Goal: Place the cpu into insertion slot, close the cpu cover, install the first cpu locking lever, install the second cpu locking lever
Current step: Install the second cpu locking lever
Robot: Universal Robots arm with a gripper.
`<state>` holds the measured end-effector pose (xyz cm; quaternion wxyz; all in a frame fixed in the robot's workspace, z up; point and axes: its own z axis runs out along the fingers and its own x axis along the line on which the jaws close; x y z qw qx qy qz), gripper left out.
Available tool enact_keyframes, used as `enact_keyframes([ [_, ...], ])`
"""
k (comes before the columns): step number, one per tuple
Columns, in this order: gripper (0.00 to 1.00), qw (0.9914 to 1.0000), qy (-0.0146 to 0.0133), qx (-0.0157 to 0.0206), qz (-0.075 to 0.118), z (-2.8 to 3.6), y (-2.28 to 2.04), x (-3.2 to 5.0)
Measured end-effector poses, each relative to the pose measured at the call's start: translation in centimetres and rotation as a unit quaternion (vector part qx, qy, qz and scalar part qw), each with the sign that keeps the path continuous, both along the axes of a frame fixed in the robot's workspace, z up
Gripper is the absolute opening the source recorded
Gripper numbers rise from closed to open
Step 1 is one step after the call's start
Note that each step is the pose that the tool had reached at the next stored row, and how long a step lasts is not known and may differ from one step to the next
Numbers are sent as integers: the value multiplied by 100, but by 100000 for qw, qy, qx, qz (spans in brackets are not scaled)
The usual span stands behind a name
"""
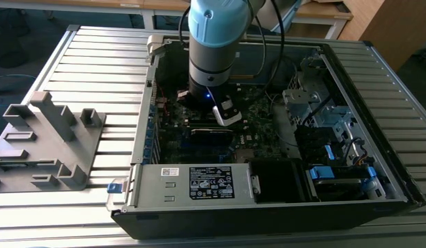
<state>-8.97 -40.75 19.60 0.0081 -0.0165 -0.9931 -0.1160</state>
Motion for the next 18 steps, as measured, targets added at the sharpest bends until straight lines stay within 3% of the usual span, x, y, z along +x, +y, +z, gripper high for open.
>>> enact_keyframes([
  [9, 10, 99996, -5, 924, 0, -25, 1, -39],
  [18, 10, 99995, 9, 964, 1, -56, -1, -53],
])
